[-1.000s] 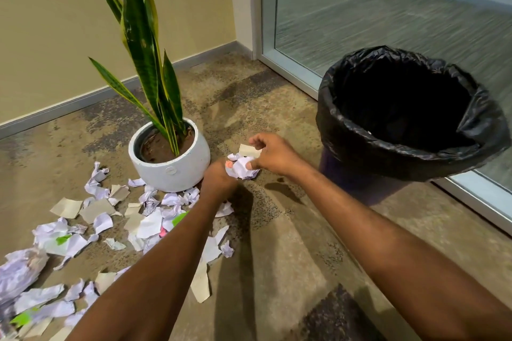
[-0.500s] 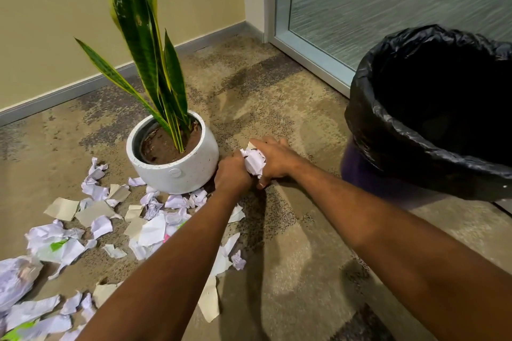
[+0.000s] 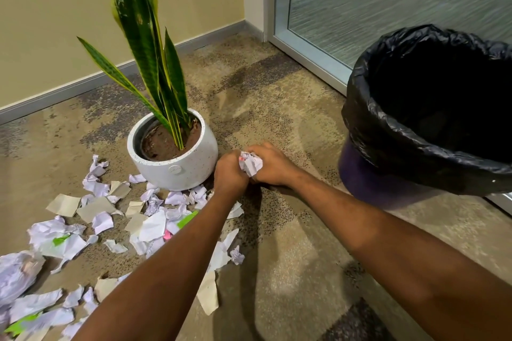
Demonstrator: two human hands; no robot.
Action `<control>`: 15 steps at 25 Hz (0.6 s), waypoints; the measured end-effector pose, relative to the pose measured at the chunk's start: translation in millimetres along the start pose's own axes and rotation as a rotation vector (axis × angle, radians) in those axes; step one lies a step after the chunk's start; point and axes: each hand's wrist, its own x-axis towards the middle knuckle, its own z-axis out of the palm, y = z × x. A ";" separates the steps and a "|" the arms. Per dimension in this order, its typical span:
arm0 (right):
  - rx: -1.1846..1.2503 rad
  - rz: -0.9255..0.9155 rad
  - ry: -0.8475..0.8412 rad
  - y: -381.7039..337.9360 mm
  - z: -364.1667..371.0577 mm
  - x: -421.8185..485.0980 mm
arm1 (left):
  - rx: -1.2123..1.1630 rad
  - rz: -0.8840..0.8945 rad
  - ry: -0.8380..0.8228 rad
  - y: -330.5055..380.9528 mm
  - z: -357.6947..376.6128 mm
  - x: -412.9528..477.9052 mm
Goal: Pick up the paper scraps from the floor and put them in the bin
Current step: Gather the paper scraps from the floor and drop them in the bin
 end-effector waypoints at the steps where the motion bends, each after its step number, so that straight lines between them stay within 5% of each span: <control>1: 0.048 0.014 0.007 0.0 1.7 -3.8 | -0.053 -0.012 0.010 0.9 0.7 -4.7; 10: 0.715 0.269 -0.030 2.0 -3.0 -61.1 | -0.555 -0.354 -0.019 7.5 20.1 -43.3; 15: 0.943 0.367 -0.037 8.3 -10.7 -101.9 | -0.763 -0.394 -0.091 21.6 25.0 -66.9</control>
